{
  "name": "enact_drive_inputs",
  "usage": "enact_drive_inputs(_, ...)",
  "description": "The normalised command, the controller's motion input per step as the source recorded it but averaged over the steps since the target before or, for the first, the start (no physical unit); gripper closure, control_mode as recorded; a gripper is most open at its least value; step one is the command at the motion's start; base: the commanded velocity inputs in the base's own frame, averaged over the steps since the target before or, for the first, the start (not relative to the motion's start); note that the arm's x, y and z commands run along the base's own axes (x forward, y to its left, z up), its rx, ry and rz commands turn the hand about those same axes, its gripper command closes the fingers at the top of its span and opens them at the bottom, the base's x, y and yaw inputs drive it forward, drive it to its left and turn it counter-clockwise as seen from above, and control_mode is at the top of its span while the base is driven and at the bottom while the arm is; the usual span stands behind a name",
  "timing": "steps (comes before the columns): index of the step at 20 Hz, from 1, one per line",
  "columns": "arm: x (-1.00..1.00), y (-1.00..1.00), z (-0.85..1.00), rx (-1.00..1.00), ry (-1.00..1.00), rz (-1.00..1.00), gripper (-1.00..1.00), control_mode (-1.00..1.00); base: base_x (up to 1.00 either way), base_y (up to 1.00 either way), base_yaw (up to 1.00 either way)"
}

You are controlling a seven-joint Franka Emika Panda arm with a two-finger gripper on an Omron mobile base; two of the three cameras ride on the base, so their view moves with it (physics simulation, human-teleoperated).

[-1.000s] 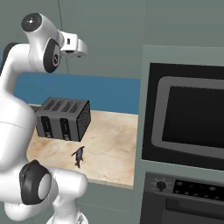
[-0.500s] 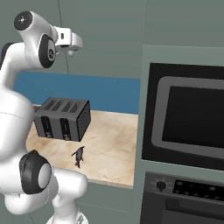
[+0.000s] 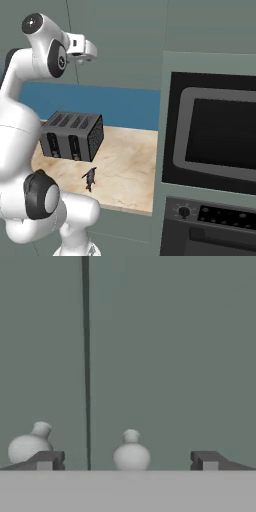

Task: Retrieve the tupperware from the cabinet, then place the raw meat into the tupperware to avoid contamination.

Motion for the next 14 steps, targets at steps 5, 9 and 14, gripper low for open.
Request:
enact_drive_inputs(5,0.29,-0.01,-0.12,0.0,0.02,0.0,-1.0,-1.0,0.0,0.0,0.0)
enact_drive_inputs(9,0.25,0.0,-0.11,0.0,0.0,0.0,-1.0,-1.0,0.0,0.0,0.0)
enact_drive_inputs(14,0.12,-0.02,-0.24,0.0,0.0,-0.01,-1.0,-1.0,0.0,0.0,0.0)
